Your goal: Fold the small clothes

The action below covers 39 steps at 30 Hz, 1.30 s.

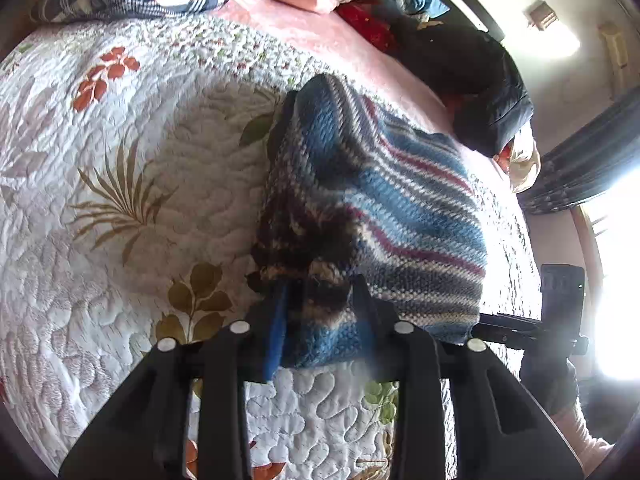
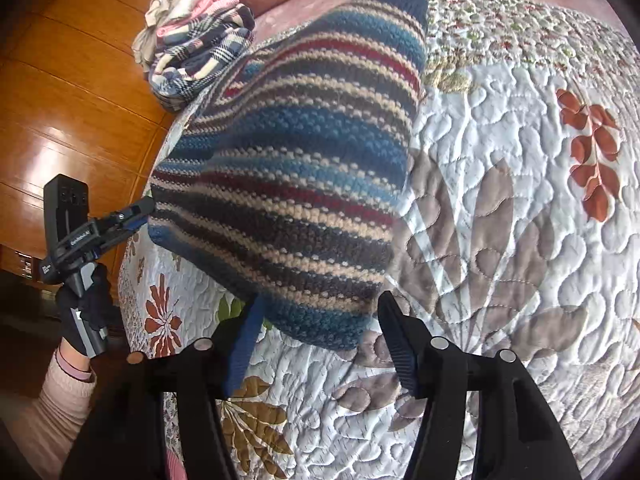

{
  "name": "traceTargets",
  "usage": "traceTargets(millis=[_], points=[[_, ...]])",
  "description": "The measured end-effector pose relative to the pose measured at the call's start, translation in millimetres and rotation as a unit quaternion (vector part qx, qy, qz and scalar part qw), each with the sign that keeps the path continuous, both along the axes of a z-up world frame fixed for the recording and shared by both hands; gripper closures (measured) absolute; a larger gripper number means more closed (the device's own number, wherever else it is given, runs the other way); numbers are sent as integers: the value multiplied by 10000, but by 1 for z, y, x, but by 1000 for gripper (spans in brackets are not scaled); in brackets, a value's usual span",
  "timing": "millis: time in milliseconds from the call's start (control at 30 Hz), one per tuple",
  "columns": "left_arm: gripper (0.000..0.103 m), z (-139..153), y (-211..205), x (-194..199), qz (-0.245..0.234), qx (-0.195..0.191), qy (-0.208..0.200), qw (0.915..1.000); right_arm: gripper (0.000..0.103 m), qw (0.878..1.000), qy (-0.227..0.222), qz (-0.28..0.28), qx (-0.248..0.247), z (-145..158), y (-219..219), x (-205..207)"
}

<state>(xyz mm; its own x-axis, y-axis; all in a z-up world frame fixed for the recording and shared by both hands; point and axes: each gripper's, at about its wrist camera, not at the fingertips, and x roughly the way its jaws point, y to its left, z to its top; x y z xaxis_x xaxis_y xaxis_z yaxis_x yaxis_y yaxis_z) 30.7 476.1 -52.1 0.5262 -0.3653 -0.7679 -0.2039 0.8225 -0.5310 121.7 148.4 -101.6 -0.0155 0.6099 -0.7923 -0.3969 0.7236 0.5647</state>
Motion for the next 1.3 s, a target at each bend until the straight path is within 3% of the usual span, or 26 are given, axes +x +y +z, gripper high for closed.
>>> traceTargets(millis=[167, 400, 433, 500, 600, 667, 767, 833, 900, 1067, 1133, 1167, 1200, 1267, 1300], points=[[58, 13, 19, 35, 187, 17, -133, 9997, 40, 9998, -105, -120, 72, 9, -11, 11], [61, -16, 24, 101, 119, -474, 275, 9984, 40, 9997, -87, -145, 163, 7, -12, 15], [64, -18, 21, 106, 131, -398, 328, 9986, 40, 9997, -71, -151, 164, 6, -8, 15], [103, -20, 21, 111, 139, -382, 321, 9987, 40, 9997, -57, -148, 166, 3, -7, 17], [103, -15, 26, 111, 317, -152, 123, 9993, 40, 9997, -37, -156, 209, 1, -10, 15], [103, -19, 32, 113, 445, -22, 232, 9987, 40, 9997, -31, -146, 207, -1, -11, 15], [103, -28, 42, 114, 425, -334, 329, 9980, 40, 9997, -23, -139, 202, -2, -10, 15], [94, -25, 43, 111, 364, -432, 255, 9981, 40, 9997, -35, -121, 198, -1, -10, 15], [54, -23, 41, 109, 297, -340, 181, 9988, 40, 9998, -47, -115, 169, -1, -8, 15], [50, -37, 34, 122, 146, -253, 353, 9990, 40, 9998, -20, -104, 162, -1, 4, 15], [55, -41, 29, 127, 57, -225, 353, 9991, 40, 9999, -24, -55, 136, -2, 9, 14], [73, -41, 27, 130, 10, -244, 338, 9991, 40, 9999, -25, -31, 123, -3, 11, 14], [82, -41, 25, 133, 13, -239, 334, 9992, 40, 9999, -37, -9, 104, -3, 13, 14], [94, -34, 24, 135, 29, -194, 211, 9996, 40, 10000, -70, 12, 68, -3, 14, 15], [94, -31, 25, 136, 52, -155, 159, 9997, 40, 9999, -74, 14, 78, -3, 14, 16]])
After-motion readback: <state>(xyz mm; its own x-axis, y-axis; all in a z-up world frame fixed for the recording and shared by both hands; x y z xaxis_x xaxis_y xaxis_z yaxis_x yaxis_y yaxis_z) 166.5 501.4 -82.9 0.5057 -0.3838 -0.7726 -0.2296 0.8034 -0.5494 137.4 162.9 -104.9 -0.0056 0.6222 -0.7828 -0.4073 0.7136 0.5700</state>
